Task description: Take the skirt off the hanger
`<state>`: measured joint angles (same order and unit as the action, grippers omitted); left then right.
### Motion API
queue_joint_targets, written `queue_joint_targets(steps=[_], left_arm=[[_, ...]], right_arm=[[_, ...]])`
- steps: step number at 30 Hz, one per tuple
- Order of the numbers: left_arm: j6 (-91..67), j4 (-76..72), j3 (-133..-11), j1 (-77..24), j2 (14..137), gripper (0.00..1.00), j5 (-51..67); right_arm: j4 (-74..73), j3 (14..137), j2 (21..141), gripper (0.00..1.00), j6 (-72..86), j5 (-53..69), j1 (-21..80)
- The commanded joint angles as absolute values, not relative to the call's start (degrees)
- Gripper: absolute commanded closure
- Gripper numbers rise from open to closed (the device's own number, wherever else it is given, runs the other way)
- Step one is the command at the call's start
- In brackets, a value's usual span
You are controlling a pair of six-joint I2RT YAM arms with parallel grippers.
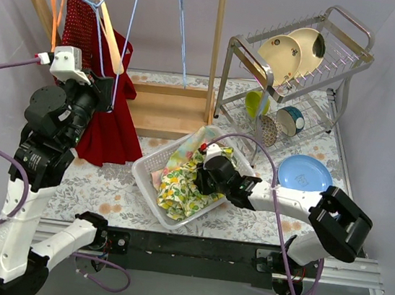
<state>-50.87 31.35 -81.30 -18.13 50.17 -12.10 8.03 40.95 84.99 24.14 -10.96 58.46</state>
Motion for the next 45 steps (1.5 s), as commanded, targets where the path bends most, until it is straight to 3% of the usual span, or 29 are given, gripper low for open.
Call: queue_joint_targets(steps=[1,4,5,10,11,14,20,29,45], left_arm=[[-50.4,36.3,-82.8,-17.9,49.5,1.0,-13.8],[-51.3,41.3,-85.5,-17.9,49.8,1.0,-13.5],[-51.7,42.2,-85.8,-17.9,49.7,1.0,-13.8],[-51.8,44.3,-86.6,-17.9,48.5,1.0,-13.5],[-51.8,44.9,-87.0,-17.9,48.5,1.0,-12.9],[-52.1,47.1,-88.3,-18.0,48.0,1.0,-10.9],[-53.6,49.5,-88.9,-17.9,45.4,1.0,-7.4],[-53.8,48.4,-90.8,-17.9,47.9,1.0,-6.5],[-49.7,36.5,-98.1,-18.0,66.4,1.0,-8.7]], right_arm=[[6.5,44.2,82.4,0.71,25.8,-11.6,58.3],[4.4,44.7,77.1,0.63,24.8,-11.5,58.3],[3.9,44.5,75.5,0.52,24.4,-11.3,58.3],[3.5,42.8,64.4,0.29,23.0,-12.2,58.3],[3.2,42.7,63.2,0.2,22.9,-12.6,58.3],[1.0,42.9,58.2,0.1,22.6,-14.1,58.3],[-1.8,42.7,52.3,0.02,22.2,-15.8,58.3],[-2.1,43.0,48.3,0.02,22.4,-14.4,58.3],[-4.5,42.6,42.5,0.02,22.2,-14.4,58.3]])
